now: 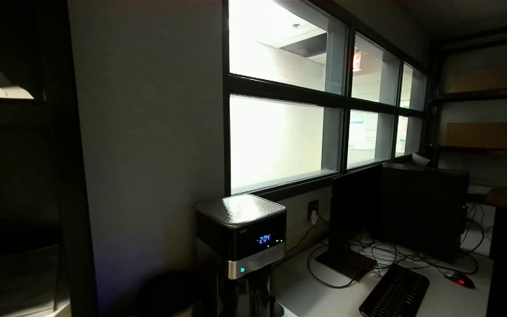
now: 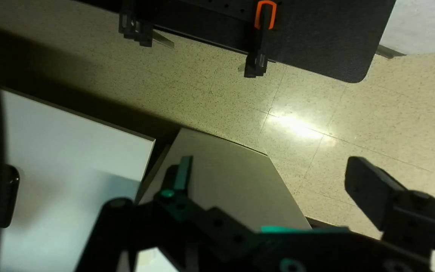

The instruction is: Press the coffee maker button

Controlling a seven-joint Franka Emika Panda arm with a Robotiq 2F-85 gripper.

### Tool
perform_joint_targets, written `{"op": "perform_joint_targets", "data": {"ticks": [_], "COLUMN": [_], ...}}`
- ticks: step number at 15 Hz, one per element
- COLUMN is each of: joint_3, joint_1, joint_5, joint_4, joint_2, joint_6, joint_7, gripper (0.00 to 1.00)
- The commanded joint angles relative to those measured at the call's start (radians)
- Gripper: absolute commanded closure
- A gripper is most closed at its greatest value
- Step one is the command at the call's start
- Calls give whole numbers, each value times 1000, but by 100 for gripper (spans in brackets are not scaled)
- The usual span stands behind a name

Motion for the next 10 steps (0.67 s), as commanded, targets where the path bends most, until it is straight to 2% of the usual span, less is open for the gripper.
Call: {"op": "perform_joint_targets", "data": {"ticks": [1,7,10], "joint_3": [-2,-3,-2], "joint_1": [2,1,-4], "joint_5": [-1,-3,-26], "joint_4": [1,8,26], "joint_2": [1,14,66], "joint_6": [-1,5,73], "joint_7": [1,-3,-23], "gripper": [0,0,0]}}
